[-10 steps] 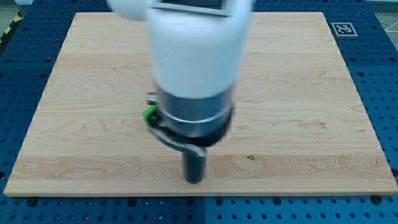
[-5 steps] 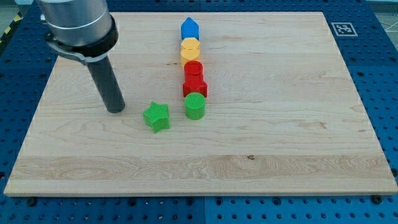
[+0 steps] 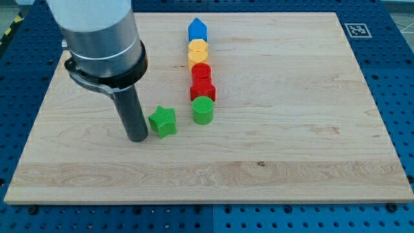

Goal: Push the green star below the green cirle

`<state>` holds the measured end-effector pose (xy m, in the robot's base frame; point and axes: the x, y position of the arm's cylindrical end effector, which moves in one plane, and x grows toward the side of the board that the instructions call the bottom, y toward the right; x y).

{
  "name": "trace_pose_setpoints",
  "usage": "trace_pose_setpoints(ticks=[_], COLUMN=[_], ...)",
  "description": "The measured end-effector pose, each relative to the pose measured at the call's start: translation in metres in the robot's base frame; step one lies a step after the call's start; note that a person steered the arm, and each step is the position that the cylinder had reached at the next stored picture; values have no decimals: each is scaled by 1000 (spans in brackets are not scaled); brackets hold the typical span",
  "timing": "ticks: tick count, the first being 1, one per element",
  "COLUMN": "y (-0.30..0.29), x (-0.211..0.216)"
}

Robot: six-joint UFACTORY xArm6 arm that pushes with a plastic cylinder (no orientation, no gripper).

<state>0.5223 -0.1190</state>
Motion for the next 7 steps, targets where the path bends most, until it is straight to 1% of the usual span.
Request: trace_pose_setpoints(ticks=[1, 2, 3, 4, 7], y=[-24, -38, -32, -19, 33], x=[-5, -21, -35, -62, -36])
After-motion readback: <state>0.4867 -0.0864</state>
